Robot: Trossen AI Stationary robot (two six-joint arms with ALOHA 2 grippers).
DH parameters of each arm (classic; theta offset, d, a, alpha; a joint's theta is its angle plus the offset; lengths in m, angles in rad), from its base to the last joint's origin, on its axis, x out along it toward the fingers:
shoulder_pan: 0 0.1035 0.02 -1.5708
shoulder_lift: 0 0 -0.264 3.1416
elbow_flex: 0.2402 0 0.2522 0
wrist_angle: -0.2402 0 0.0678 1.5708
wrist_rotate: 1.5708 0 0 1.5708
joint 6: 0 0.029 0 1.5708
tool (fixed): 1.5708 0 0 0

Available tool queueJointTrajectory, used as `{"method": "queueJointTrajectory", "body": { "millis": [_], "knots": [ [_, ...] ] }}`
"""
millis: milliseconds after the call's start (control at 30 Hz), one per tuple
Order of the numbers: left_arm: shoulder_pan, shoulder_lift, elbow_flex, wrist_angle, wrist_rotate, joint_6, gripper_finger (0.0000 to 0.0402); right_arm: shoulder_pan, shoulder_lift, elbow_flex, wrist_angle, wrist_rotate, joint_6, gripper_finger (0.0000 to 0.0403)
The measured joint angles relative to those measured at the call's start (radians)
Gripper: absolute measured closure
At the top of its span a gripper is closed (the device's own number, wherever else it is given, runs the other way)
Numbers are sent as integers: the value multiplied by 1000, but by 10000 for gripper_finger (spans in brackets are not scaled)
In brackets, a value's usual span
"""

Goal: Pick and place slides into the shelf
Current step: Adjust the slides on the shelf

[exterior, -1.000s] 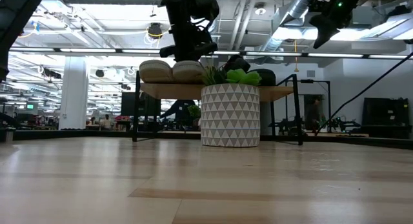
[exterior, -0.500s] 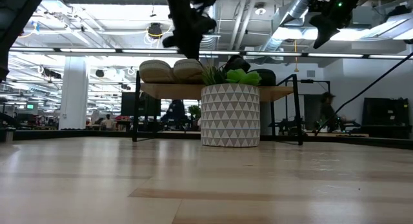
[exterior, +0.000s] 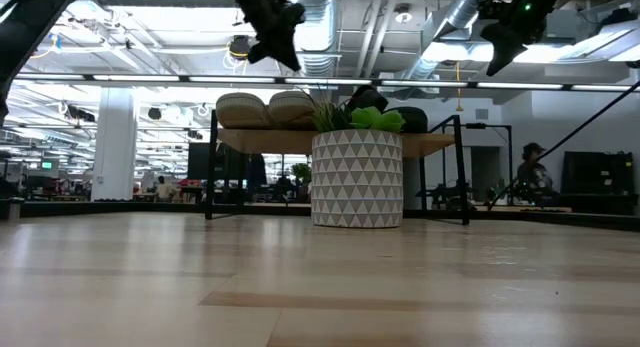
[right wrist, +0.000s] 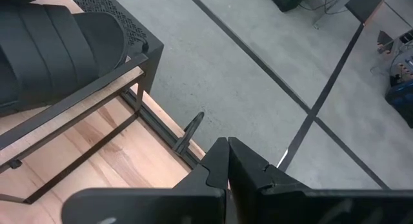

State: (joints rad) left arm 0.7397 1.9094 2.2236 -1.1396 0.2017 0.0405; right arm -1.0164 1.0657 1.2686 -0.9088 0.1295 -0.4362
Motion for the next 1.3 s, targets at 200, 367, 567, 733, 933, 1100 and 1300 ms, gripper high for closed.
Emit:
{"method": "queueJointTrajectory", "body": {
  "millis": [200, 367, 567, 733, 933, 1100, 1300],
  "knots": [
    [75, 110, 10, 2, 153, 110, 402, 0, 0, 0, 0, 2, 25, 403],
    [87, 256, 135, -58, 179, 277, 402, 0, 0, 0, 0, 2, 84, 403],
    [132, 273, 136, 28, 146, 396, 402, 0, 1, 0, -3, 3, 156, 403],
    [154, 277, 131, 82, 161, 420, 402, 0, 6, 0, -4, 3, 204, 403],
    [123, 286, 130, 183, 108, 424, 402, 2, 26, 0, 8, 3, 234, 403],
    [130, 251, 131, 272, 130, 336, 401, 2, 93, 49, 32, -25, 244, 403],
    [147, 114, 130, 401, 244, 164, 402, 2, 259, 383, -16, -230, 288, 403]
  ]
}}
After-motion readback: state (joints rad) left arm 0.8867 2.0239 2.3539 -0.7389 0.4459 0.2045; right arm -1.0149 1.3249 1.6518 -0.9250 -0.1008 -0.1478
